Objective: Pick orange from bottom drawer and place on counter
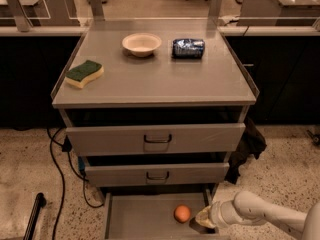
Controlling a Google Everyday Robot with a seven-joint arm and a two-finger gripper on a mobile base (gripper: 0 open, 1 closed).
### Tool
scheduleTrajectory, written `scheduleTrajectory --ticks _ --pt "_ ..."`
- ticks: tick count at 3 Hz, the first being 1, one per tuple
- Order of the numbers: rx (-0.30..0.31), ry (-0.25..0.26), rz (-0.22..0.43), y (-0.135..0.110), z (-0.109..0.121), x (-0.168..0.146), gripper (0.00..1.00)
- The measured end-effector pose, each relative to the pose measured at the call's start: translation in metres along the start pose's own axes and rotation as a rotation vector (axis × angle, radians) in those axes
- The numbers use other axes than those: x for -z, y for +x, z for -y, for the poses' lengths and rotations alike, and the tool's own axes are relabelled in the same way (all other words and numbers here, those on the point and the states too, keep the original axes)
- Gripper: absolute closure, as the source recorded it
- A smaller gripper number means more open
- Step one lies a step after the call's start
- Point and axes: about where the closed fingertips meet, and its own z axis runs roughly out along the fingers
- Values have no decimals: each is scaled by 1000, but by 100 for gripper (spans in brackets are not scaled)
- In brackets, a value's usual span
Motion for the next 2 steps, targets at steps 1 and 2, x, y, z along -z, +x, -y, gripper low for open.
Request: scheduleTrajectory --ticks 1,2 --pt "12 4 19 2 7 -15 62" --pt "23 5 34 3 17 -29 39"
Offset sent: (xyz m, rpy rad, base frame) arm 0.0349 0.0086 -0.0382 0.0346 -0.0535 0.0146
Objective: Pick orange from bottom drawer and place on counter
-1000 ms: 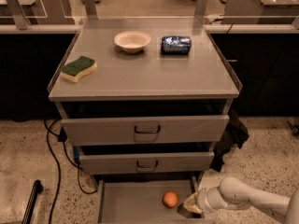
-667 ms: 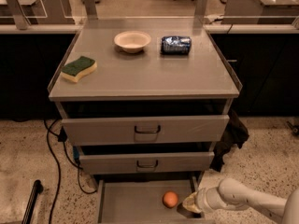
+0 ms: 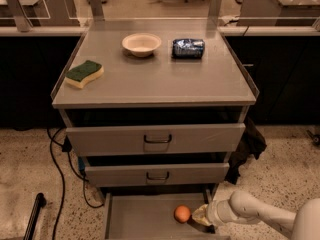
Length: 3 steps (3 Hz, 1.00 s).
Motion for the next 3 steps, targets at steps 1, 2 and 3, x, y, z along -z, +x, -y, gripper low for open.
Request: scheduleTrajectory --ticks 1,2,3 --pt "3 -11 8 4 12 -21 27" --pt "6 -19 12 5 19 -32 24" --pt "11 -27 21 4 25 -45 20"
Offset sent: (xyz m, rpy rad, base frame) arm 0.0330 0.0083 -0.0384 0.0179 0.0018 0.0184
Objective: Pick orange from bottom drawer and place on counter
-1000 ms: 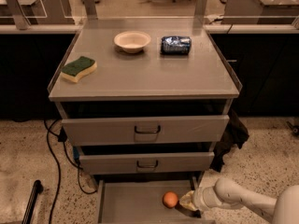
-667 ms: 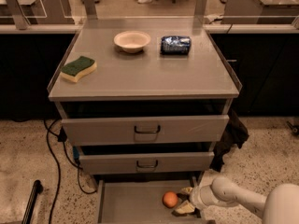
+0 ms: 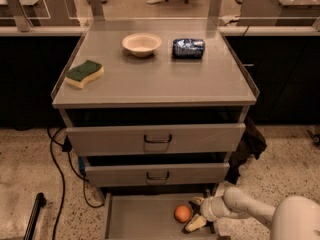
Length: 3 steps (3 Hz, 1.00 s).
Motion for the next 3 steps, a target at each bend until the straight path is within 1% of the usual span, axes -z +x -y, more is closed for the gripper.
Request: scheduleTrajectory --ticks 2,3 --pt "22 -13 39 -1 10 -25 21" --pt "39 -30 64 0 11 -38 19"
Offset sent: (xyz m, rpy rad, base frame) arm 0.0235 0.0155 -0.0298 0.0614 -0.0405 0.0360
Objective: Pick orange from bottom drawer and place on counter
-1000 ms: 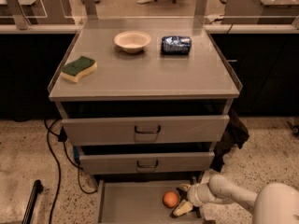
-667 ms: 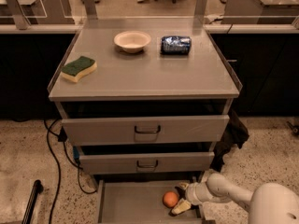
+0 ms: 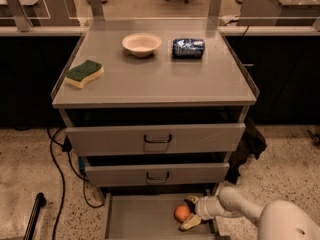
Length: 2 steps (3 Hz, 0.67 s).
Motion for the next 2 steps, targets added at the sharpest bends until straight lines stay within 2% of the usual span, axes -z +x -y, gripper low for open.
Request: scheduleTrajectory --ticks 2 --pt "40 -7 65 6 1 -20 17"
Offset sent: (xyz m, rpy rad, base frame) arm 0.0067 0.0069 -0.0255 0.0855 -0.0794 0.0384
